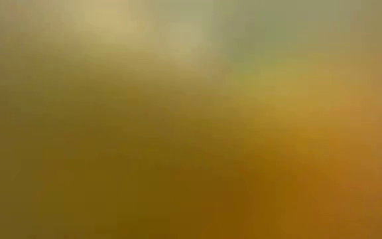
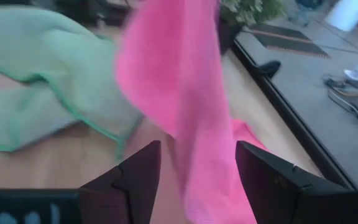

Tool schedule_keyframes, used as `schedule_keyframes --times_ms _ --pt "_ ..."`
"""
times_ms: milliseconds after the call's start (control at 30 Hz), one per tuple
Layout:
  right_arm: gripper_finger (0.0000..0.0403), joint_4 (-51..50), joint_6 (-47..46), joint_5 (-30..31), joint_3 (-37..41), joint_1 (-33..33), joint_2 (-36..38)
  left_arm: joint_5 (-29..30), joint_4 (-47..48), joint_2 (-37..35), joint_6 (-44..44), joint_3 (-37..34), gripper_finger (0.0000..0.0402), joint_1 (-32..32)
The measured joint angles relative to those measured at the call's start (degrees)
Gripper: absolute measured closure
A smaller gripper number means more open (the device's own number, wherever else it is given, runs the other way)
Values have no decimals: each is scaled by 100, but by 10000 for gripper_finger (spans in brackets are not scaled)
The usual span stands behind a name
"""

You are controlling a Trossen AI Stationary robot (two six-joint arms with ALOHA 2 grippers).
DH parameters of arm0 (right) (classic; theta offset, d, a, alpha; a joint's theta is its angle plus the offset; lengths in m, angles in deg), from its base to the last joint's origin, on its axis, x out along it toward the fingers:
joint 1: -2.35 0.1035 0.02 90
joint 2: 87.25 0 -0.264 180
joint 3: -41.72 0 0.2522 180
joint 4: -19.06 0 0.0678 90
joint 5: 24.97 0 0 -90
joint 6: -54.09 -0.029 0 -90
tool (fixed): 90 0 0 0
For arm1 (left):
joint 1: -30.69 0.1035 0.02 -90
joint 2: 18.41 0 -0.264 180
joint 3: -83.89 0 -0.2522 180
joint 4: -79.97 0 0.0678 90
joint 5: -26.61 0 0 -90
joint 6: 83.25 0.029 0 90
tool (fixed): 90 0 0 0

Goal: Fold microfiber towels
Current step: Fold the pink microfiber cloth

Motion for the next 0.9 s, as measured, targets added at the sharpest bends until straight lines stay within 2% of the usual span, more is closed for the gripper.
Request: schedule_keyframes --times_ms 233,467,700,900 --pt "171 -40 -4 41 -115 -61 -196 96 -70 -166 125 0 401 -78" --pt "171 -330 -2 632 -119 -61 -122 489 0 -444 83 0 401 -76" --pt "171 -837 -6 1323 -113 3 -128 498 77 -705 -166 2 401 -76" --pt "171 -474 -487 1431 -113 29 -128 497 114 -745 -172 0 401 -76"
